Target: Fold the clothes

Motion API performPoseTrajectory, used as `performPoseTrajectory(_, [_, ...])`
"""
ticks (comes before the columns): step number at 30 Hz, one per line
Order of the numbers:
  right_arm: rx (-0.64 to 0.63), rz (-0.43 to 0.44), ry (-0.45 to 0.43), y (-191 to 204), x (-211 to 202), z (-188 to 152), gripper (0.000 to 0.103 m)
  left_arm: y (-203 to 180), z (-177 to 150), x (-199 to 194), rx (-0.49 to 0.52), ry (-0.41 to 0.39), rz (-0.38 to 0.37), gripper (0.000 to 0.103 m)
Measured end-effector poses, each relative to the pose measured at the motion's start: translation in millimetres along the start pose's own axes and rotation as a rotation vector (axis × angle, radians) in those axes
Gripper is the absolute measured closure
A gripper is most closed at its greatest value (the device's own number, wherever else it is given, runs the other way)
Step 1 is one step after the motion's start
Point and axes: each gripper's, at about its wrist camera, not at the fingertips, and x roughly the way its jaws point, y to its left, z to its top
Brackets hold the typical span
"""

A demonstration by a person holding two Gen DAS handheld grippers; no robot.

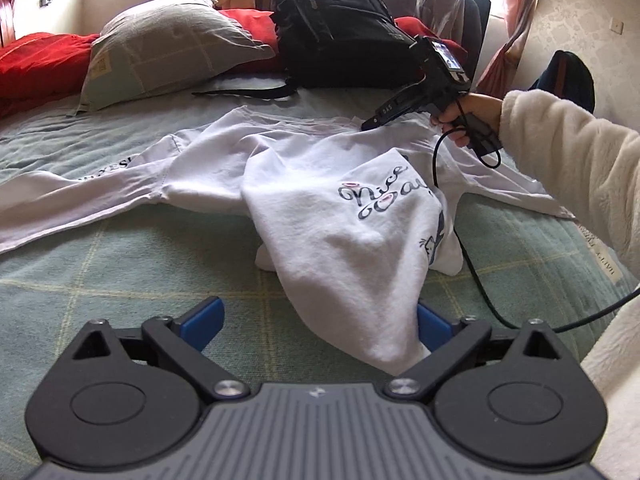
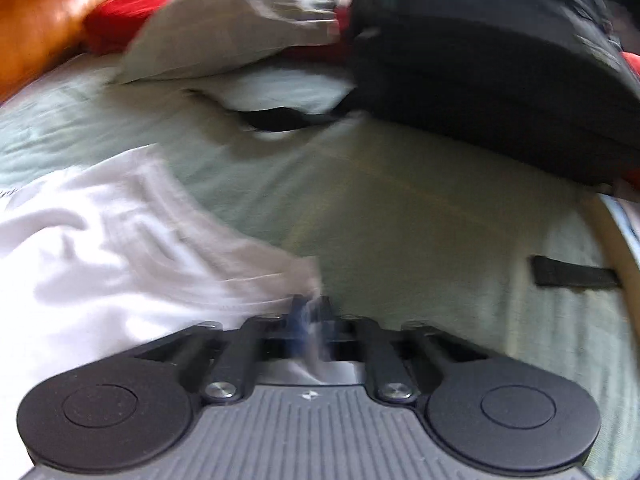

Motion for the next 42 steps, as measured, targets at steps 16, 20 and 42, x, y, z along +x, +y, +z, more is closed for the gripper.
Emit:
performPoseTrajectory(16, [0.077,-0.105,-0.073,2,-35,19,0.083,3,1,-7,-0.015,-0.022,-0.037,0.003])
performPoseTrajectory(20, [0.123,-0.094,-0.141,6,-95,-3,0.065,-1,-2,-9,-0.010,-0.030,-0.043,0.003])
performPoseTrajectory(42, [0.774,0.038,-0.227,-7,-195,-228,0.051,-32,-37,-34,0.036,-0.008,-0.011,0.003])
